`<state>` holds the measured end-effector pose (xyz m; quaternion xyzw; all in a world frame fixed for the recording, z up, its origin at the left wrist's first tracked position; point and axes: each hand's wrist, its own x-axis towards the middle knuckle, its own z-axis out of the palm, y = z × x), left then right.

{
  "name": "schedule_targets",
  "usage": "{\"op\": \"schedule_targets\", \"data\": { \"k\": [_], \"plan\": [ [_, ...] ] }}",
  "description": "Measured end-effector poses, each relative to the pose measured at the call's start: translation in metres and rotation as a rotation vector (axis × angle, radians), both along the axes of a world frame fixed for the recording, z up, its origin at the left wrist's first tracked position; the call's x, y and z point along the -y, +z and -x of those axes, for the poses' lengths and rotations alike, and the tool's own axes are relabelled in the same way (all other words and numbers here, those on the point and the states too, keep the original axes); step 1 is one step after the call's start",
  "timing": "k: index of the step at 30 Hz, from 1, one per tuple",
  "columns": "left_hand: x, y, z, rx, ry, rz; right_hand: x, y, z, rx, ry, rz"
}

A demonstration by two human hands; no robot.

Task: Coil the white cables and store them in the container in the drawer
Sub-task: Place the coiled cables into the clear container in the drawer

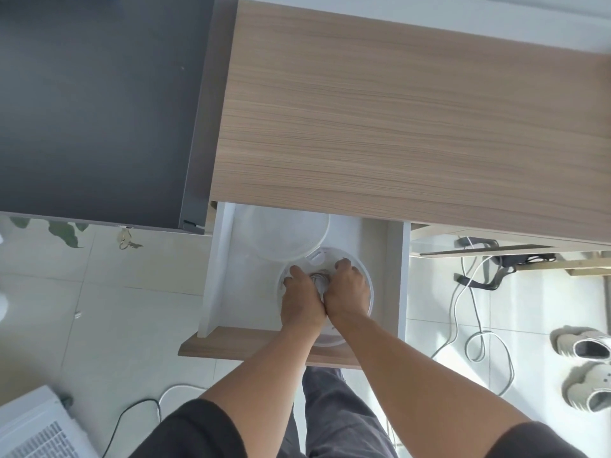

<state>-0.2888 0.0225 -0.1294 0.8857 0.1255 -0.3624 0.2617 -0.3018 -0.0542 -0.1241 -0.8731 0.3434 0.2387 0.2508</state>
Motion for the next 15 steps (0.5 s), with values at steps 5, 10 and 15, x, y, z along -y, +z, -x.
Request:
{"op": "schedule_targets", "data": {
  "k": [5, 10, 15],
  "plan": [
    [0.0, -0.001, -0.004, -0.019, 0.051, 0.033, 0.004, -0.003, -0.005, -0.012, -0.145, -0.14],
    [0.002, -0.002, -0.004, -0.039, 0.064, 0.042, 0.009, -0.005, -0.002, 0.059, -0.228, -0.206],
    [0.004, -0.002, 0.001, 0.01, 0.084, 0.061, 0.012, 0.0, 0.001, 0.132, -0.304, -0.173]
  ]
}}
